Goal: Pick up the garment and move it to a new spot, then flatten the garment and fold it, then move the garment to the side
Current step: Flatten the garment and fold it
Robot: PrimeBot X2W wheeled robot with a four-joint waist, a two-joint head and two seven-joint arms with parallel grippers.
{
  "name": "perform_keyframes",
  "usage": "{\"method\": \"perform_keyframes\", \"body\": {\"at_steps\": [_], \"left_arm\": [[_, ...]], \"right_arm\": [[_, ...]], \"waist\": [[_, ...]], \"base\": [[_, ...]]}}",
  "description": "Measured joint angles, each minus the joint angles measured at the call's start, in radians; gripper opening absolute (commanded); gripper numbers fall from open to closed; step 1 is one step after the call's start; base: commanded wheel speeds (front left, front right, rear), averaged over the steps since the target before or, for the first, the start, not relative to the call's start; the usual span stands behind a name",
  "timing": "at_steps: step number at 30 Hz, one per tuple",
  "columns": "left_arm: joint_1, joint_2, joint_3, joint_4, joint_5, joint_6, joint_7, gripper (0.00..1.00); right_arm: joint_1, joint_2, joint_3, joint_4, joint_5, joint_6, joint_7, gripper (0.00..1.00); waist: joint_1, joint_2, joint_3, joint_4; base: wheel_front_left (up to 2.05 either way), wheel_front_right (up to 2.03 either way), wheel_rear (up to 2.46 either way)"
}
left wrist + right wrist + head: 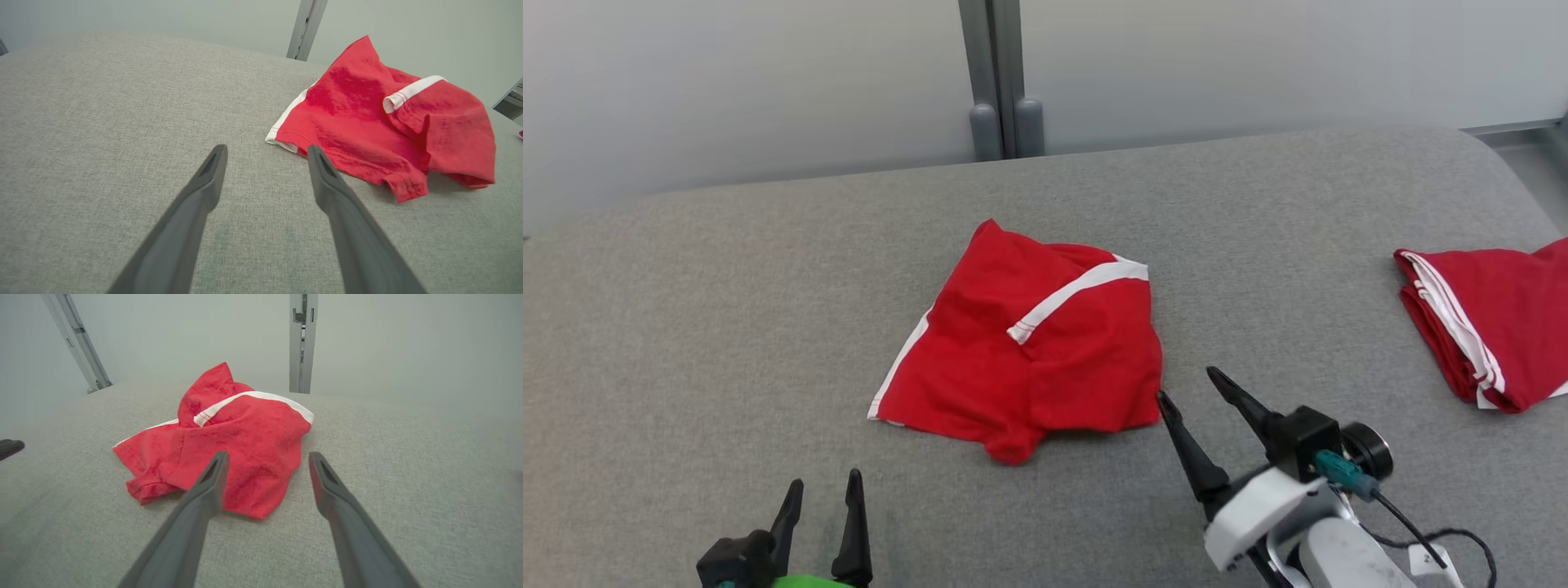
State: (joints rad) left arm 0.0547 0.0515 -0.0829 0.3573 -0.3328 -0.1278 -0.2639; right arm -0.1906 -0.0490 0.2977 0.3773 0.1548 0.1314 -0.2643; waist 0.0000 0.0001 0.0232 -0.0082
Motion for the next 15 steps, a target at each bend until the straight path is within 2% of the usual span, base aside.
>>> {"method": "perform_keyframes", "body": {"at_steps": [7,15], "left_arm": [[-0.060,0.000,-0.067,0.021,-0.037,0.000,0.000,1.00],[-0.124,0.007,-0.143,0.033,-0.076,-0.001,0.000,1.00]], "right_arm": [[-0.195,0.000,0.168,0.062,0.043,0.000,0.000,1.00],[-0.438,0.002,0.389,0.288,0.118,0.000,0.003,1.00]], "waist": [[0.0000,0.0000,0.042,0.078],[0.0000,0.0000,0.100,0.194]], "base": [[0.00,0.00,0.00],[0.00,0.00,0.00]]}}
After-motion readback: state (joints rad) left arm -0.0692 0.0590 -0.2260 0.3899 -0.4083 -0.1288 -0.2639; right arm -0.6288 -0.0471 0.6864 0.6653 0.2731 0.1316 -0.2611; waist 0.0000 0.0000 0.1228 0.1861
